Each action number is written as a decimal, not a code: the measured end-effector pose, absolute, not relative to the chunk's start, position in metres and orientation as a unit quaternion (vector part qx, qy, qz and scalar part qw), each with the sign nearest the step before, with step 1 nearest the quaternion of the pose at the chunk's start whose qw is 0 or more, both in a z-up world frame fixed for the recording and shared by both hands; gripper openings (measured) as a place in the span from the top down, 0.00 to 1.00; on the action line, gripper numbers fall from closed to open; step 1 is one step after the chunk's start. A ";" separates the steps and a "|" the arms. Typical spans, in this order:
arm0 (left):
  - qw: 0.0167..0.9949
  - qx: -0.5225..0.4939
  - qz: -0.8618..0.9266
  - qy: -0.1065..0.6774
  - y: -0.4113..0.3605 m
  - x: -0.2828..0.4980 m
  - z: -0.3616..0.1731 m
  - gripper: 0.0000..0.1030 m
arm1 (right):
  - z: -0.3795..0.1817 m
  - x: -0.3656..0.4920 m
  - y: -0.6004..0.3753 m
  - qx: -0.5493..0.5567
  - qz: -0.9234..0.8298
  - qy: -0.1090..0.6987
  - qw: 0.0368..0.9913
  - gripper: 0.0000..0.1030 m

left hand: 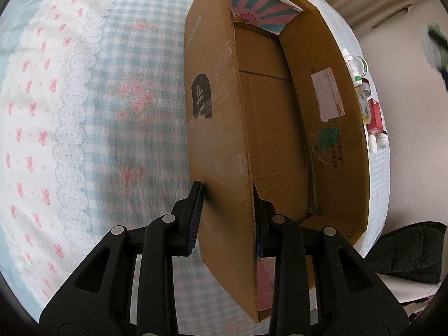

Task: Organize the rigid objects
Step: 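Grasp the pale green round jar with the right tool and lift, then lower the green jar into the box and open the right tool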

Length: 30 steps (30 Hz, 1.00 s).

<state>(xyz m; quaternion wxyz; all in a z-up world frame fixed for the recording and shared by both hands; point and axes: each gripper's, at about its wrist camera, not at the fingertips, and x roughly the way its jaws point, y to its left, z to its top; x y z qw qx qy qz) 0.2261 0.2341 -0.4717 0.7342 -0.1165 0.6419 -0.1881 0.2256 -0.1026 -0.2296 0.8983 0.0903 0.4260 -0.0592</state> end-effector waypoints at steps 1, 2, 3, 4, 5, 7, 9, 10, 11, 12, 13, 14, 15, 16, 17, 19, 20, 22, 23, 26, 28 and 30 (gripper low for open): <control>0.734 -0.116 -0.189 0.642 0.234 0.226 -0.472 0.74 | -0.231 0.236 -0.086 0.084 -0.041 0.432 0.897 0.36; 0.734 -0.115 -0.189 0.642 0.234 0.226 -0.472 0.74 | -0.234 0.243 -0.071 0.080 -0.025 0.440 0.894 0.36; 0.734 -0.114 -0.190 0.642 0.233 0.227 -0.471 0.74 | -0.239 0.251 -0.057 0.077 -0.010 0.451 0.889 0.36; 0.734 -0.113 -0.190 0.642 0.232 0.227 -0.471 0.74 | -0.245 0.257 -0.045 0.076 0.003 0.462 0.884 0.36; 0.734 -0.112 -0.190 0.642 0.232 0.227 -0.471 0.74 | -0.253 0.264 -0.031 0.075 0.018 0.475 0.876 0.36; 0.734 -0.111 -0.190 0.643 0.231 0.227 -0.471 0.74 | -0.273 0.276 0.000 0.066 0.048 0.504 0.860 0.36; 0.734 -0.111 -0.190 0.643 0.230 0.228 -0.471 0.74 | -0.296 0.285 0.028 0.055 0.072 0.531 0.843 0.36; 0.734 -0.111 -0.190 0.643 0.230 0.228 -0.471 0.74 | -0.305 0.288 0.033 0.054 0.079 0.539 0.837 0.36; 0.734 -0.111 -0.189 0.643 0.230 0.228 -0.471 0.74 | -0.319 0.291 0.045 0.050 0.089 0.551 0.828 0.36; 0.734 -0.112 -0.189 0.643 0.230 0.228 -0.471 0.74 | -0.329 0.293 0.053 0.045 0.093 0.558 0.823 0.36; 0.734 -0.113 -0.189 0.643 0.230 0.229 -0.471 0.74 | -0.338 0.295 0.060 0.042 0.096 0.565 0.819 0.36; 0.733 -0.114 -0.188 0.643 0.229 0.229 -0.471 0.74 | -0.352 0.298 0.065 0.039 0.100 0.573 0.813 0.36; 0.733 -0.115 -0.188 0.643 0.229 0.229 -0.470 0.74 | -0.360 0.302 0.068 0.037 0.102 0.578 0.809 0.36; 0.733 -0.115 -0.188 0.643 0.229 0.229 -0.470 0.74 | -0.368 0.305 0.072 0.034 0.103 0.583 0.805 0.36; 0.733 -0.114 -0.188 0.643 0.229 0.229 -0.470 0.74 | -0.380 0.308 0.075 0.028 0.100 0.589 0.802 0.36; 0.733 -0.113 -0.189 0.644 0.229 0.230 -0.470 0.74 | -0.388 0.309 0.074 0.024 0.097 0.596 0.797 0.36; 0.732 -0.112 -0.188 0.645 0.228 0.230 -0.470 0.74 | -0.395 0.312 0.075 0.024 0.097 0.600 0.794 0.36; 0.732 -0.111 -0.187 0.646 0.228 0.230 -0.469 0.74 | -0.399 0.312 0.076 0.018 0.100 0.601 0.793 0.36; 0.731 -0.110 -0.186 0.647 0.227 0.231 -0.469 0.74 | -0.401 0.314 0.078 0.008 0.103 0.599 0.794 0.36; 0.731 -0.110 -0.185 0.648 0.227 0.231 -0.468 0.74 | -0.400 0.313 0.086 -0.035 0.113 0.588 0.800 0.35; 0.731 -0.109 -0.186 0.647 0.226 0.231 -0.468 0.74 | -0.402 0.312 0.088 -0.047 0.119 0.588 0.799 0.05; 0.730 -0.113 -0.186 0.648 0.227 0.232 -0.469 0.74 | -0.399 0.310 0.084 -0.035 0.129 0.577 0.805 0.00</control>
